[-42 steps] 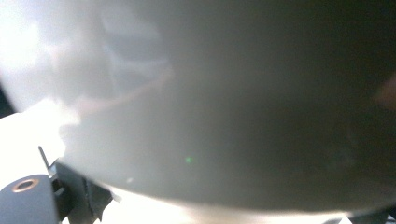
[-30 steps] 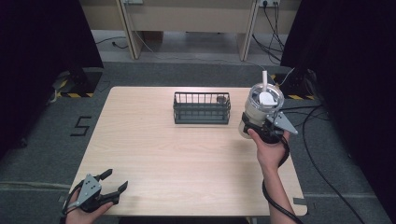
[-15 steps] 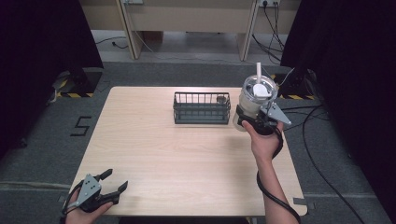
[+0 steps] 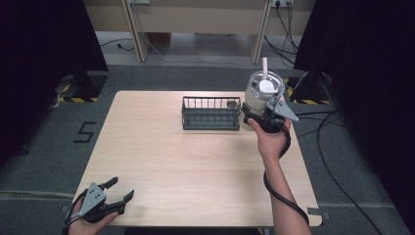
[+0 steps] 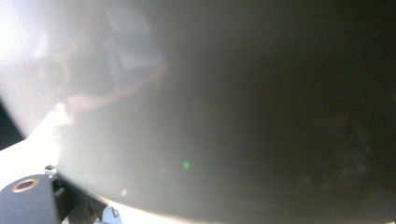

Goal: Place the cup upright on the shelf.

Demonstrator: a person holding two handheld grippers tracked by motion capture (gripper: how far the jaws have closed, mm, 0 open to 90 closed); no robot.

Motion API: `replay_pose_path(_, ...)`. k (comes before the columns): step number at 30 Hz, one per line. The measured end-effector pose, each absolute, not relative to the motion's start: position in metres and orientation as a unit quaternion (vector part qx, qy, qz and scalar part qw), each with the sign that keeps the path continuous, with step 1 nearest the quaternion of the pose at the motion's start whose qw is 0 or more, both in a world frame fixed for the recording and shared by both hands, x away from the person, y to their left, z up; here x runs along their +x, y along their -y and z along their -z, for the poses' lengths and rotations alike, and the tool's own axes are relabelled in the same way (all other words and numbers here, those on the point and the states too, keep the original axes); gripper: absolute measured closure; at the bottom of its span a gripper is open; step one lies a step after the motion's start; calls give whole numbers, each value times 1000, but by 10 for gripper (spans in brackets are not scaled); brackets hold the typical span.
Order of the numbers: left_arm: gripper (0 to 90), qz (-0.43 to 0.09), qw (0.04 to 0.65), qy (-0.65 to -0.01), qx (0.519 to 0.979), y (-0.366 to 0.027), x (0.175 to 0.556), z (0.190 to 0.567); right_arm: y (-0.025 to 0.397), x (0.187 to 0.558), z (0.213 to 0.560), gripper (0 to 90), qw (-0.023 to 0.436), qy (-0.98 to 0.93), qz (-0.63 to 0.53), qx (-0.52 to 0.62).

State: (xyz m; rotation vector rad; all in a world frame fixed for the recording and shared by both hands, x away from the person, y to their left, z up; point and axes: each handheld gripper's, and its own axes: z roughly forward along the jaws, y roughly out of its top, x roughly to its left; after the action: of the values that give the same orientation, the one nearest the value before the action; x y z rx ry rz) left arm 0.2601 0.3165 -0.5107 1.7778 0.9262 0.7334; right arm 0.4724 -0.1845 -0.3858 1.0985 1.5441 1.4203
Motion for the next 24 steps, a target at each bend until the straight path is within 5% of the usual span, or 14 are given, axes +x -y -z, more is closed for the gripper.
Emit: replay_pose_path(24,243,-301,485,-381,727,-317,260,510,155,505,369,102,374,-611,-560,416)
